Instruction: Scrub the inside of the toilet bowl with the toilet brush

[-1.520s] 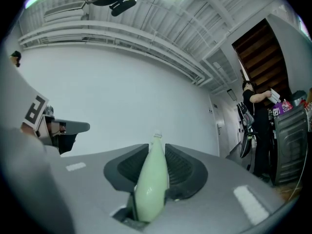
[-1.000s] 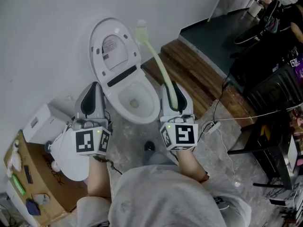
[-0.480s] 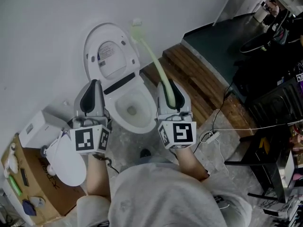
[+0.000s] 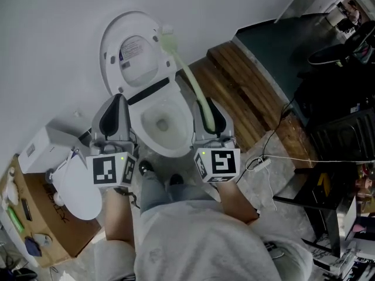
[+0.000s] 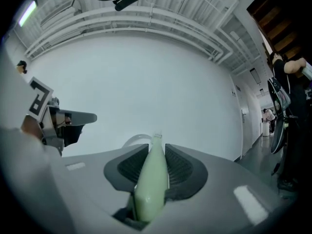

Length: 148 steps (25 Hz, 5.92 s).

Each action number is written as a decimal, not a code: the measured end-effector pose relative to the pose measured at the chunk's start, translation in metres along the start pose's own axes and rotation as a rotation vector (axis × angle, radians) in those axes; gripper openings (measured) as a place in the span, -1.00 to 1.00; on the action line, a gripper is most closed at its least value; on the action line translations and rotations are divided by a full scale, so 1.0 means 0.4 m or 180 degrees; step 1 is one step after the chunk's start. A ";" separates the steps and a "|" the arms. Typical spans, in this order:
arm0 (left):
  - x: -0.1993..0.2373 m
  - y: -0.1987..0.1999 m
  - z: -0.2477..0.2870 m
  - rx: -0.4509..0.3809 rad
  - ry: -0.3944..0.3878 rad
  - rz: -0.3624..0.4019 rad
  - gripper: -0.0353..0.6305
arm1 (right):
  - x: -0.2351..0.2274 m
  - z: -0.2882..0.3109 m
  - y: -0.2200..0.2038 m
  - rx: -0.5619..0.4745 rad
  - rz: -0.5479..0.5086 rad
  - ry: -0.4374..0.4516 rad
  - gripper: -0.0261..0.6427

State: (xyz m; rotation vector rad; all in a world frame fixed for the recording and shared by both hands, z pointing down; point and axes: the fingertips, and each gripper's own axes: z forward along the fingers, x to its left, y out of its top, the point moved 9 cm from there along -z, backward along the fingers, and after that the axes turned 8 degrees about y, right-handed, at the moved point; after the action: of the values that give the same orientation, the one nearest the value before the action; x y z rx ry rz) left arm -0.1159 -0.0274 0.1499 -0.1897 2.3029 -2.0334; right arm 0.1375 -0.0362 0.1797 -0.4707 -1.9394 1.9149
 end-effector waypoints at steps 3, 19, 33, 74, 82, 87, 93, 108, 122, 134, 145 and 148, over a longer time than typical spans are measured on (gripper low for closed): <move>0.019 -0.036 0.022 0.0074 0.0004 -0.0018 -0.88 | 0.004 0.028 -0.051 0.0176 0.0056 0.0024 -0.61; 0.149 -0.221 0.184 0.0460 -0.0205 -0.0126 -0.88 | 0.057 0.163 -0.381 0.1363 0.0252 -0.0018 -0.61; 0.178 -0.399 0.231 0.0598 -0.0503 -0.0250 -0.88 | 0.094 0.182 -0.678 0.2192 0.0497 -0.0099 -0.61; 0.214 -0.830 0.143 0.1226 -0.0564 -0.0277 -0.88 | 0.115 0.382 -1.228 0.3098 0.0378 -0.0035 -0.61; 0.229 -0.833 0.133 0.1224 -0.0544 -0.0272 -0.88 | 0.173 0.398 -1.222 0.3033 0.0356 0.0370 -0.61; 0.224 -0.829 0.129 0.1184 -0.0522 -0.0290 -0.88 | 0.211 0.391 -1.212 0.3029 0.0241 0.0861 -0.61; 0.203 -0.817 0.129 0.1078 -0.0539 -0.0325 -0.88 | 0.227 0.362 -1.199 0.3024 0.0232 0.1256 -0.61; 0.105 -0.797 0.089 0.1090 -0.0480 -0.0235 -0.88 | 0.194 0.203 -1.162 0.3070 0.0333 0.1746 -0.61; -0.001 -0.760 0.083 0.1052 -0.0522 -0.0227 -0.88 | 0.083 0.031 -1.135 0.3357 0.0297 0.1855 -0.61; -0.042 -0.751 0.109 0.1085 -0.0546 -0.0200 -0.88 | -0.024 -0.019 -1.129 0.3547 0.0231 0.1365 -0.61; -0.045 -0.763 0.111 0.1166 -0.0588 -0.0181 -0.88 | -0.046 0.015 -1.151 0.3357 0.0448 0.0494 -0.61; -0.028 -0.770 0.105 0.1128 -0.0495 -0.0161 -0.88 | -0.075 0.033 -1.160 0.3327 0.0635 0.0177 -0.61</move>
State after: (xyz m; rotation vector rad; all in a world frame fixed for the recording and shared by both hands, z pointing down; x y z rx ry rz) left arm -0.0839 -0.1045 0.4497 -0.3722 1.8310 -2.3151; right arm 0.1683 -0.0710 0.6424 -0.3766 -0.6539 2.6376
